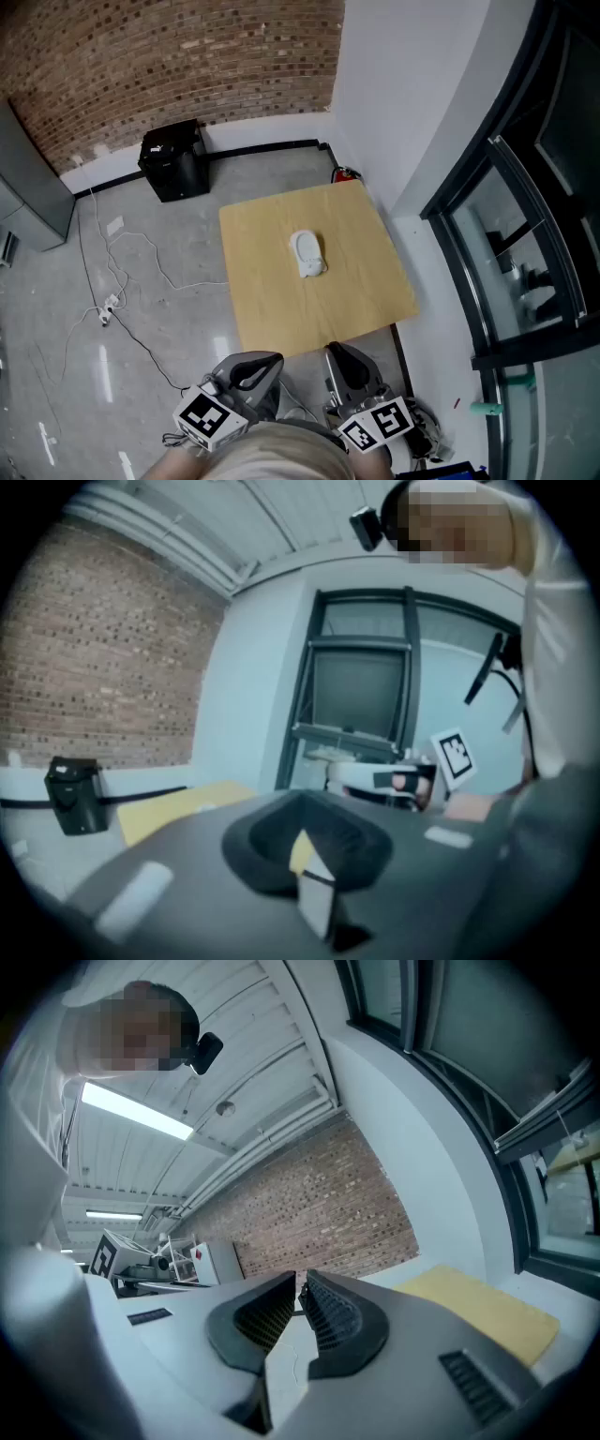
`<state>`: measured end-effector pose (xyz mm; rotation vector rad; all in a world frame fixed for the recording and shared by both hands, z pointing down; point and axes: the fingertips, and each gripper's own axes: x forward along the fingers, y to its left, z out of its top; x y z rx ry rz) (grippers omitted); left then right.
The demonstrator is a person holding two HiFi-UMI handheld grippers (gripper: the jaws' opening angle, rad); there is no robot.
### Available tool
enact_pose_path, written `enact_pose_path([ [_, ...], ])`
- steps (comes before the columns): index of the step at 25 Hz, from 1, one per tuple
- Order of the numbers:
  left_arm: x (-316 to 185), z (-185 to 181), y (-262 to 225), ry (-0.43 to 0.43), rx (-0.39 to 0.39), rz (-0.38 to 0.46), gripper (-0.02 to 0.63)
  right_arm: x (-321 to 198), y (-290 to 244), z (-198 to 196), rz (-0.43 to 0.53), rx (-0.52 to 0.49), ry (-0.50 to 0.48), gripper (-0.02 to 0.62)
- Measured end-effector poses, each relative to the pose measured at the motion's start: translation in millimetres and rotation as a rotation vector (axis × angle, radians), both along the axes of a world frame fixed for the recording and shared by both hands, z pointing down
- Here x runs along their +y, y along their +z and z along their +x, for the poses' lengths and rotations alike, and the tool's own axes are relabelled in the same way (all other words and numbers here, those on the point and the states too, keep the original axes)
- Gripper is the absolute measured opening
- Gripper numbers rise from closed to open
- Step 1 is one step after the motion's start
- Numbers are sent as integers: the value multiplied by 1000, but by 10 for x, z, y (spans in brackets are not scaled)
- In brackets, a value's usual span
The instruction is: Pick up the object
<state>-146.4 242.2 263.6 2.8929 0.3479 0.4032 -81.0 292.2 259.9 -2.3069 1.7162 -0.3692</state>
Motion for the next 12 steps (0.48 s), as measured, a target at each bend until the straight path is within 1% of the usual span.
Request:
enact_pose_path([
  [4,-793,445,130,-9,-6,-28,0,-698,126,448,-46,8,3,40],
  [7,-1351,754,183,-9,13,-75,0,-1196,211,742,-124,39,-26,40],
  [9,-1642,936,242,-15,7,-110,2,-1476,253,921,-170,53,-47,40],
  [12,-1941,1153,379,-25,-18,-135,1,-1790,285,1158,-197,61,-77,40],
])
